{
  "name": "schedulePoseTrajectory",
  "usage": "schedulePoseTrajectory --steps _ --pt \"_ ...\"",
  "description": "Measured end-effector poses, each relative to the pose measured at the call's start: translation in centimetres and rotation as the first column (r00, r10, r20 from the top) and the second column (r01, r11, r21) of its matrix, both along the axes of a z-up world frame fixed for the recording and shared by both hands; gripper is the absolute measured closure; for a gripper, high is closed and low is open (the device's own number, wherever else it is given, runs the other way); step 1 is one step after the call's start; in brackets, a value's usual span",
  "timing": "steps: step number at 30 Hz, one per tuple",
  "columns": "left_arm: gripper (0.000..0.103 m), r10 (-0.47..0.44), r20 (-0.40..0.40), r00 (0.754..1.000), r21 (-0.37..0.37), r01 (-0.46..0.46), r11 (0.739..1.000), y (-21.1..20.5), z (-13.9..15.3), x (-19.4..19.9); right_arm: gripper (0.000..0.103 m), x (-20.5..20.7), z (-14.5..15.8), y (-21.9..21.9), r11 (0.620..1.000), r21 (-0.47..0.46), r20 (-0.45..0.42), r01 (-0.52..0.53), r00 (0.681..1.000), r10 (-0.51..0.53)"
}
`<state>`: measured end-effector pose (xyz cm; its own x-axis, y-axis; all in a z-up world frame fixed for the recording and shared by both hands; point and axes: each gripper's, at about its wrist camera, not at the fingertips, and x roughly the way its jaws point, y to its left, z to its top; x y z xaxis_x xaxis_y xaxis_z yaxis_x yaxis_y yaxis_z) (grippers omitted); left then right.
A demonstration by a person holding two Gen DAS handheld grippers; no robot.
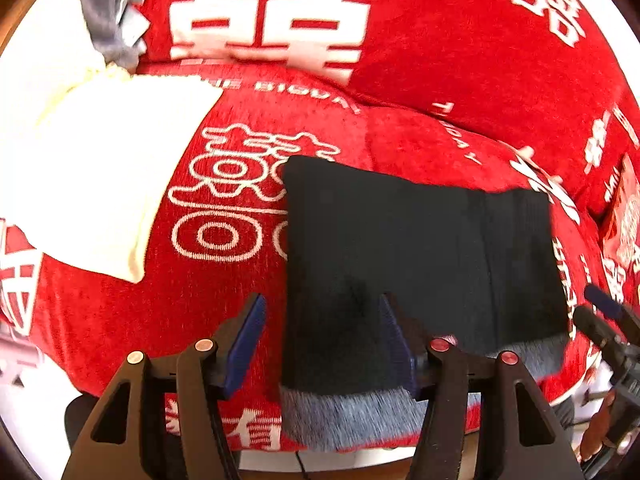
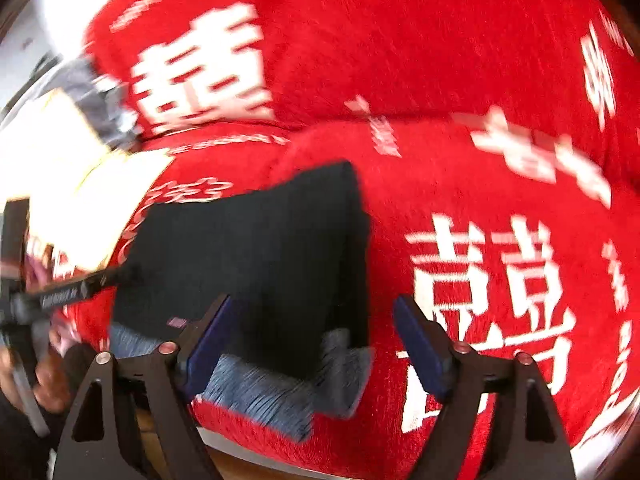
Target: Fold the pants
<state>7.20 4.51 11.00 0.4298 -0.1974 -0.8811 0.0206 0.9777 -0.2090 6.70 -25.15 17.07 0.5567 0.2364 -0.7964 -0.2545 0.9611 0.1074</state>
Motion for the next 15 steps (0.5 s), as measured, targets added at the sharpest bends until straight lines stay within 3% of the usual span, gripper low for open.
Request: schedulePoseTrajectory --steps 4,5,6,7,11,13,15 --pt "0.042 -0.065 0.007 0.998 -0.017 0.065 0.998 -2.0 0.4 -2.3 0.019 -2.3 -1.0 3.8 0.986 -0.1 0.001 -0.135 0.991 0.135" --pt "0.027 -0.078 0.005 0.997 -0.02 0.078 0.997 -2.4 0.1 -2.6 0.019 -2.7 -1.5 4.4 0.98 -0.127 0.0 -0.154 0.988 0.155" --pt "0.006 -0.083 0.007 0.997 -0.017 0.083 0.996 -2.7 -0.1 -3.0 0.019 -3.0 -2.1 5.0 0.974 -0.154 -0.006 -0.168 0.986 0.169" --pt "0.0 -0.075 0.014 0.997 0.003 0.075 0.997 -3.1 -0.6 -3.4 0.019 -3.1 -2.8 5.3 0.969 -0.175 -0.016 -0.175 0.984 0.175" --pt "0.001 -0.071 -0.06 0.996 0.021 0.072 0.997 -3.6 -3.3 -3.2 0.019 -2.4 -5.2 4.8 0.966 -0.213 -0.056 -0.144 0.989 0.135" --pt "0.001 -0.06 -0.104 0.993 0.025 0.063 0.998 -3.5 -4.9 -3.2 0.012 -1.9 -6.0 3.8 0.973 -0.198 -0.089 -0.118 0.991 0.102" --pt "0.001 -0.067 -0.094 0.993 0.032 0.07 0.997 -3.5 -4.8 -3.3 0.012 -1.3 -6.5 2.7 0.984 -0.153 -0.131 -0.093 0.989 0.073"
